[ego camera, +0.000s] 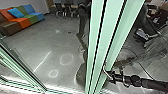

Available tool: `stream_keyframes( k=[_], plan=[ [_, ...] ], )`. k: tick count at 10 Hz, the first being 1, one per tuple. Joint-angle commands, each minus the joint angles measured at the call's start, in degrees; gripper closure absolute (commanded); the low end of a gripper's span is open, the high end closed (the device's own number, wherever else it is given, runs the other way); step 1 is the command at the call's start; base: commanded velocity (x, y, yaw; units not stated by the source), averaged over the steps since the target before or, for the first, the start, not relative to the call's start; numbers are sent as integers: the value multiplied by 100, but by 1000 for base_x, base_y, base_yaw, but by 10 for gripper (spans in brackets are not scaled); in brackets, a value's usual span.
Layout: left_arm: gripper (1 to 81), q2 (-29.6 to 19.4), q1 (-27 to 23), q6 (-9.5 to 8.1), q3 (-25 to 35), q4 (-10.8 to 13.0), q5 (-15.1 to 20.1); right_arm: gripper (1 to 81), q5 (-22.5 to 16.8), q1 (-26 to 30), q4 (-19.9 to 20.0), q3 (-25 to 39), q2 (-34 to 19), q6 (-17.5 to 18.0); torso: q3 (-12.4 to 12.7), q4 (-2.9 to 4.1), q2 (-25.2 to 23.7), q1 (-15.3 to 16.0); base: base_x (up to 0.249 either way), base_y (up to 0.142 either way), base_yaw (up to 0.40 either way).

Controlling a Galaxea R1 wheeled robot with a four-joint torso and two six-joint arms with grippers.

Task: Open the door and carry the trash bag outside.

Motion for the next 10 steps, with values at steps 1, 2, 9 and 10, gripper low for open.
stream_keyframes(
  k=[1, 2, 9, 10],
  plan=[
    [811, -51, -35, -22, 41, -57, 419, 10, 1054, 234, 235, -1000, 12, 547, -215, 0, 0, 7, 0, 0, 0],
    [811, -51, -36, -22, 41, -57, 419, 10, 949, 312, 227, -1026, -32, 547, -88, 0, 0, 7, 0, 0, 0],
    [811, -51, -35, -22, 50, -57, 419, 10, 158, 963, -36, -1534, -243, 538, -144, 5, 18, 23, 0, 0, 0],
    [811, -51, -44, -22, 50, -57, 419, 10, 78, 1059, -63, -1659, -226, 538, -147, 7, 20, 28, 0, 0, 0]
  ],
)
